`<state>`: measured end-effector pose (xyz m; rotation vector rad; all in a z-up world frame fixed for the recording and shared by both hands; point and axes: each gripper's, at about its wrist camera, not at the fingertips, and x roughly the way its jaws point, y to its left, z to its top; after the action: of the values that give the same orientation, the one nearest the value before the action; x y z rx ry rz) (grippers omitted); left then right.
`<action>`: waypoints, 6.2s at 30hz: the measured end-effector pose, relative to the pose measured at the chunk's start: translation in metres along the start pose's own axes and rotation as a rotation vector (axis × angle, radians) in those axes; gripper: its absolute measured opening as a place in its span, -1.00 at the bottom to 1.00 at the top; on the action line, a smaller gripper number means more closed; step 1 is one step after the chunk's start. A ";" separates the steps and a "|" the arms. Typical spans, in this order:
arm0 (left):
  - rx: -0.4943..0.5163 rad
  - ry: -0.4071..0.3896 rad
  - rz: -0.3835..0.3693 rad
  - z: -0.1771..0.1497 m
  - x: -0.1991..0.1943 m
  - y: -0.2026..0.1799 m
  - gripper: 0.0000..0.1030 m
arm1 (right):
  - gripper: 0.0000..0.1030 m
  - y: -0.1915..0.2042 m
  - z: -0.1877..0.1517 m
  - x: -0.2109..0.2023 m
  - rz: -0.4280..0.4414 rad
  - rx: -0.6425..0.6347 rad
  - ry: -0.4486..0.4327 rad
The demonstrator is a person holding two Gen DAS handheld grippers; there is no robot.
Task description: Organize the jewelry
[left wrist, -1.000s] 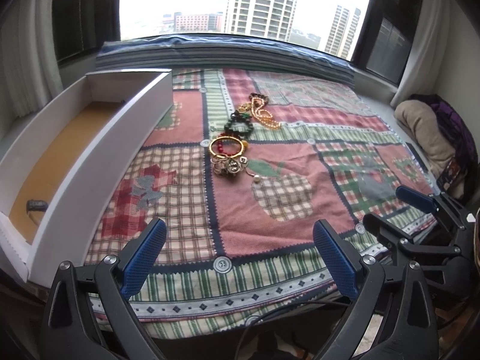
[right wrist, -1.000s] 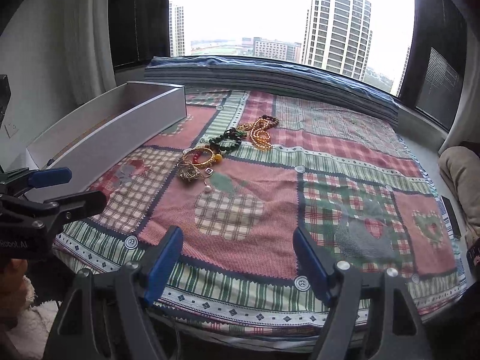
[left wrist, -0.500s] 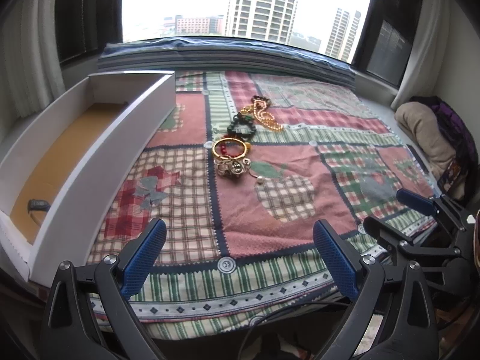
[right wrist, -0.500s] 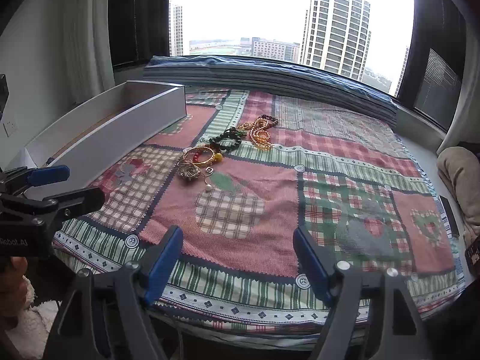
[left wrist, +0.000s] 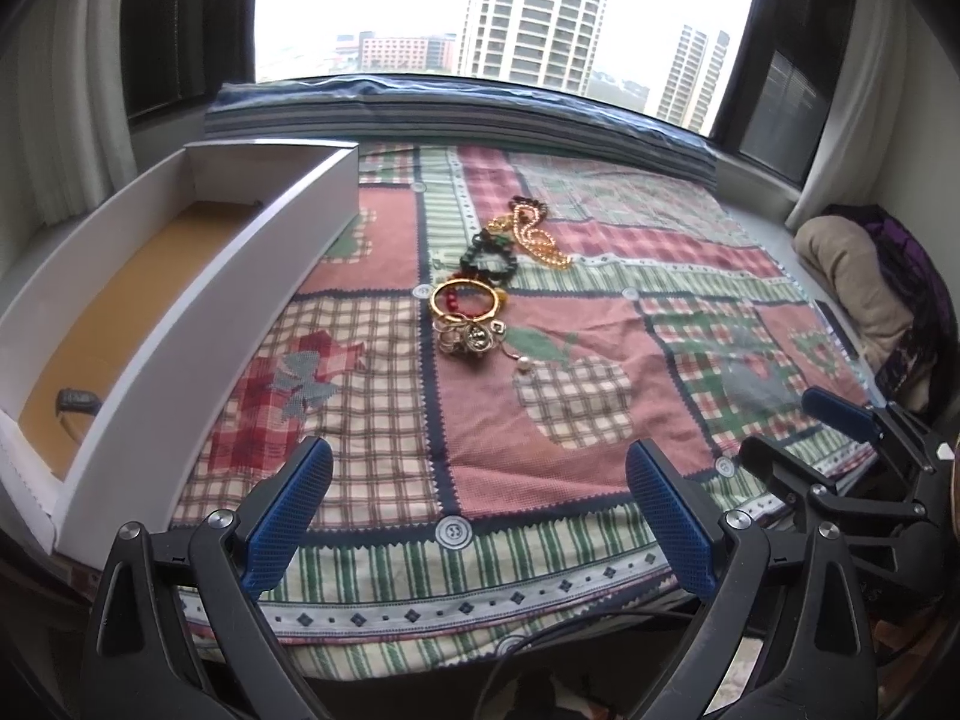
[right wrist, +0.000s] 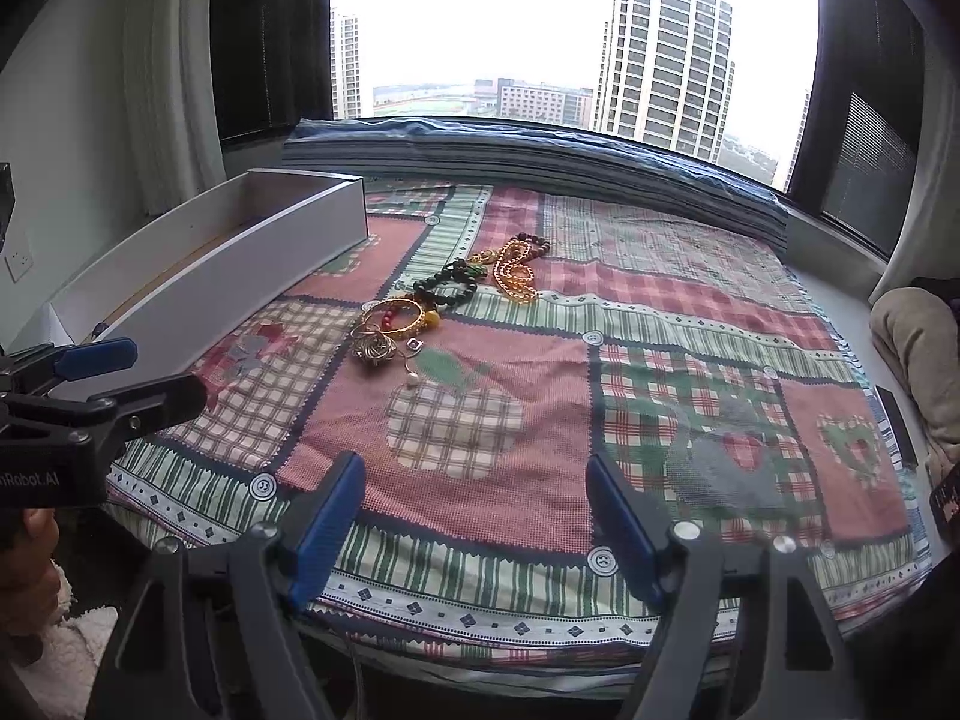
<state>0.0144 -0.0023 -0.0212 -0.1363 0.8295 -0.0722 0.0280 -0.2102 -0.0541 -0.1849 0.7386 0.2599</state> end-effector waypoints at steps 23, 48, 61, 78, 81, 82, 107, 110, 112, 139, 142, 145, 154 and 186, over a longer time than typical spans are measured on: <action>0.080 -0.005 0.087 -0.004 0.006 -0.007 0.97 | 0.50 -0.001 -0.002 0.003 0.005 0.008 0.012; 0.114 0.018 0.062 -0.006 0.010 -0.012 0.97 | 0.50 -0.001 0.001 0.004 0.006 0.009 0.014; 0.092 0.019 0.058 -0.004 0.011 -0.007 0.97 | 0.50 -0.003 0.002 0.005 -0.003 0.017 0.009; 0.087 0.030 0.064 -0.005 0.014 -0.006 0.97 | 0.50 -0.003 0.002 0.007 -0.005 0.018 0.011; 0.088 0.033 0.066 -0.005 0.015 -0.006 0.96 | 0.50 -0.003 0.002 0.007 -0.005 0.019 0.012; 0.088 0.033 0.067 -0.005 0.015 -0.006 0.96 | 0.50 -0.003 0.002 0.007 -0.004 0.019 0.012; 0.021 0.135 -0.027 0.030 0.068 0.022 0.96 | 0.50 -0.020 -0.003 0.017 0.001 0.083 0.043; 0.106 0.165 -0.041 0.043 0.098 0.004 0.96 | 0.50 -0.021 -0.004 0.019 0.007 0.086 0.053; 0.139 0.169 -0.022 0.052 0.124 -0.004 0.96 | 0.50 -0.023 -0.005 0.021 0.006 0.089 0.060; 0.052 0.201 -0.095 0.045 0.120 0.016 -0.24 | 0.50 -0.051 -0.010 0.039 -0.005 0.159 0.096; 0.028 0.180 -0.094 0.040 0.097 0.024 -0.24 | 0.50 -0.046 -0.010 0.040 -0.003 0.150 0.102; 0.016 0.152 -0.069 0.036 0.079 0.030 -0.24 | 0.50 -0.041 -0.009 0.039 0.003 0.141 0.102; -0.037 0.106 -0.033 0.028 0.052 0.057 -0.24 | 0.50 -0.032 0.001 0.054 0.068 0.155 0.150; -0.113 0.091 0.027 0.019 0.044 0.100 -0.24 | -0.84 -0.008 0.094 0.277 0.432 0.542 0.428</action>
<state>0.0591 0.0928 -0.0548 -0.2290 0.9265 -0.0061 0.2870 -0.1472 -0.1747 0.4538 1.2460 0.4261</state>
